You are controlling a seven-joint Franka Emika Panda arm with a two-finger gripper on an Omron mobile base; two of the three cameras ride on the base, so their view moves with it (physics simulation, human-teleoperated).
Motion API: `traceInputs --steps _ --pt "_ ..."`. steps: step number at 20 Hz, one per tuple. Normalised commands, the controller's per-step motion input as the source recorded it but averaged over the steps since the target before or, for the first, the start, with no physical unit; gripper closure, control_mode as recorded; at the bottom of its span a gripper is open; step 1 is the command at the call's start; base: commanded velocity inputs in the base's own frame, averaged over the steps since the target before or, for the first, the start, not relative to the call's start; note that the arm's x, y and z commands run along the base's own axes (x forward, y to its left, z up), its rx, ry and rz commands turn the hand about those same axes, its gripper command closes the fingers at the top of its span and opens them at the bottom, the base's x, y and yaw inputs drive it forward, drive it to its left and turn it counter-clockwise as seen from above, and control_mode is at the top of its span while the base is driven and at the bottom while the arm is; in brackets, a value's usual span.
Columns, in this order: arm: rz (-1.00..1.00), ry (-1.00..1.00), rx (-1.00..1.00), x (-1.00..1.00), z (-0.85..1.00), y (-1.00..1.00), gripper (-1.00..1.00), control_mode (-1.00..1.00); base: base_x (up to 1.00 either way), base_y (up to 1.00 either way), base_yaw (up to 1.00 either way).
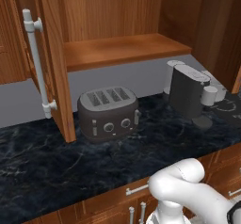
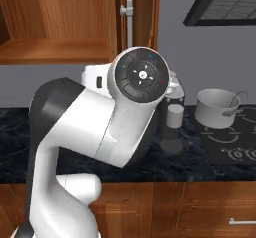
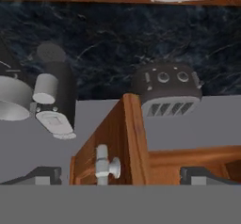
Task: Open the cabinet and move the ladle to the pot. Then close the cabinet.
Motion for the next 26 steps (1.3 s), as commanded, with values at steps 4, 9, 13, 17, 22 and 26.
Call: traceInputs --steps 4,9,13,17,22,26 --pt "0.0 -0.03 0.22 0.66 -0.05 -0.55 -1.0 -1.0 0.0 0.0 0.0" --pt "0.0 -0.02 0.25 0.86 -0.01 -0.34 -1.0 -1.0 0.0 0.0 0.0" --pt "0.0 -0.02 0.2 0.97 0.0 0.0 -1.0 -1.0 0.0 0.0 0.0" --pt "0.0 -0.04 0.15 0.79 0.0 0.21 -1.0 -1.0 0.0 0.0 0.0" --pt "0.0 -0.05 0.09 0.51 0.0 0.6 -1.0 -1.0 0.0 0.0 0.0" --pt "0.0 -0.03 0.03 0.43 0.0 0.91 -1.0 -1.0 0.0 0.0 0.0"
